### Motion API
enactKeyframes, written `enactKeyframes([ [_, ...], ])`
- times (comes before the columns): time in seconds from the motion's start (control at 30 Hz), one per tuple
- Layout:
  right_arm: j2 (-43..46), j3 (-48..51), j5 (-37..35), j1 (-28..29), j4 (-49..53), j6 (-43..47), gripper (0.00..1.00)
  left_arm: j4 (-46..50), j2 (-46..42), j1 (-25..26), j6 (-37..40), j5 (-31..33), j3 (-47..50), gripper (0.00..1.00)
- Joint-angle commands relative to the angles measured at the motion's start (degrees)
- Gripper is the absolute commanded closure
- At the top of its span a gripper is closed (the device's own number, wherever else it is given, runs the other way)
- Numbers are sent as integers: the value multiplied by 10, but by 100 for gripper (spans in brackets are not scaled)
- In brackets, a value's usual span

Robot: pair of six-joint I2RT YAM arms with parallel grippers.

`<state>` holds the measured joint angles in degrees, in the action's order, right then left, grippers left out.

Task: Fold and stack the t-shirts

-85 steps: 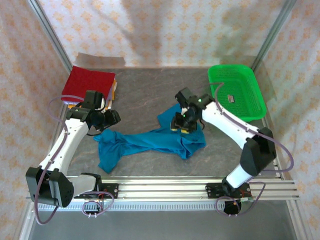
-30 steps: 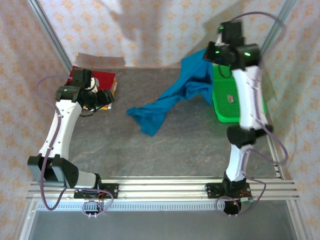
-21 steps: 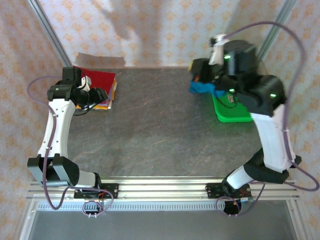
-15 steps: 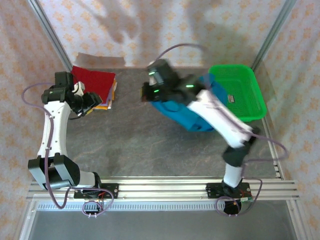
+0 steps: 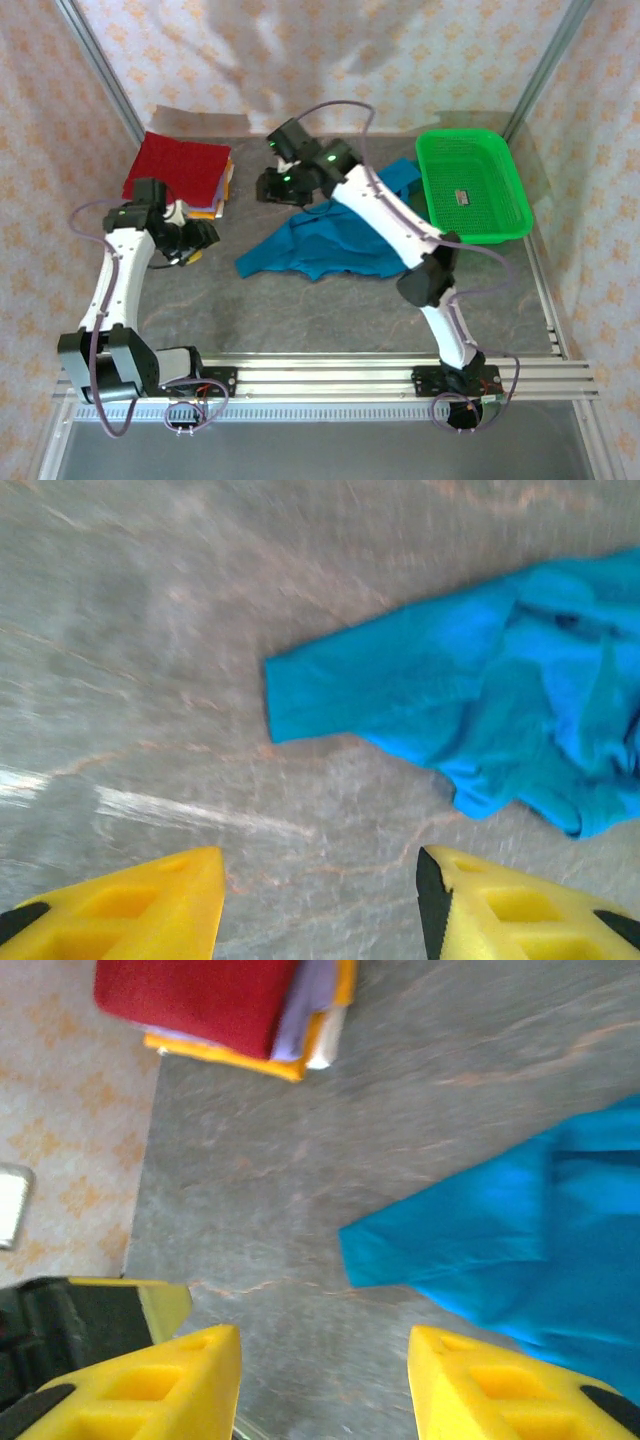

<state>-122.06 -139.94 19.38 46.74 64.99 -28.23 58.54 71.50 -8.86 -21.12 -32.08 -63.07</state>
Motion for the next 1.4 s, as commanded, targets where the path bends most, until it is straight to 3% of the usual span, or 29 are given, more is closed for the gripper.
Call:
enactKeyframes([
  [0.0,72,74,-88,-28,72,23,53,-52,-12,78,-57,29,34,46],
  [0.17,218,340,-119,-61,28,-2,52,-101,3,256,-98,130,41,47],
  [0.3,347,512,-117,-122,-16,-38,52,-89,78,379,-99,198,-24,47],
  [0.57,500,631,-118,-289,5,-1,50,-46,280,558,-98,245,-247,46],
  [0.7,529,649,-67,-393,16,37,50,-23,409,624,-125,244,-368,46],
  [0.93,534,647,5,-481,25,82,50,45,607,661,-115,250,-570,43],
  [1.1,530,643,28,-503,32,105,50,80,694,656,-120,299,-656,44],
  [1.37,527,635,26,-504,37,118,50,18,696,634,-113,290,-648,58],
])
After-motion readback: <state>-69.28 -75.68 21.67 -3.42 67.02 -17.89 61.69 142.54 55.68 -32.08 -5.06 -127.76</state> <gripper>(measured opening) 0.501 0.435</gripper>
